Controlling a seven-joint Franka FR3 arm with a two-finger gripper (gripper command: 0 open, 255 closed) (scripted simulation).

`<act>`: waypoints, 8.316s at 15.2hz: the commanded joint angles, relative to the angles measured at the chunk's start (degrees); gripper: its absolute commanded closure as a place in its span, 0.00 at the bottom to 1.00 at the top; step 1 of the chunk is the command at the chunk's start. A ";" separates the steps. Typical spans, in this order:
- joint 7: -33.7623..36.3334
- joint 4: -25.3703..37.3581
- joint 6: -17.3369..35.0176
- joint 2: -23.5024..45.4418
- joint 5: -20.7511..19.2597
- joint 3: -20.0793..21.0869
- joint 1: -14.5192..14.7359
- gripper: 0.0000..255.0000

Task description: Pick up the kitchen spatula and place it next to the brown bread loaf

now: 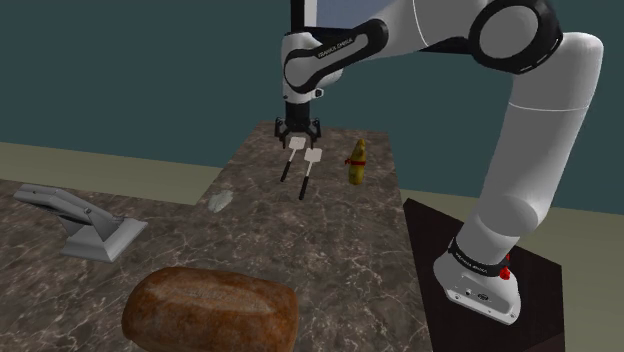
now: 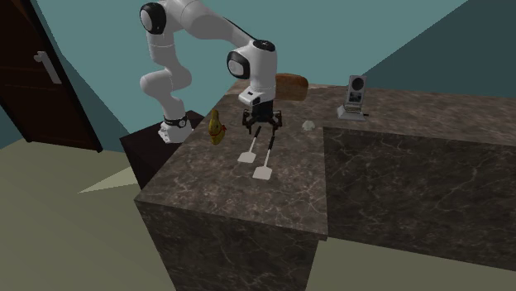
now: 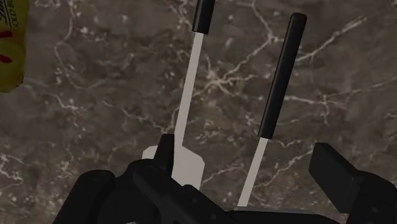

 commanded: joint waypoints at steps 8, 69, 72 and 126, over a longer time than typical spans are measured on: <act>7.39 7.67 3.67 9.72 -1.20 -2.08 0.17 0.00; 8.30 30.02 -22.81 5.54 -0.81 -1.69 0.33 1.00; 9.44 24.09 -21.26 1.05 -0.26 -1.15 0.86 1.00; 32.37 -37.47 1.99 -41.11 17.96 18.47 16.38 1.00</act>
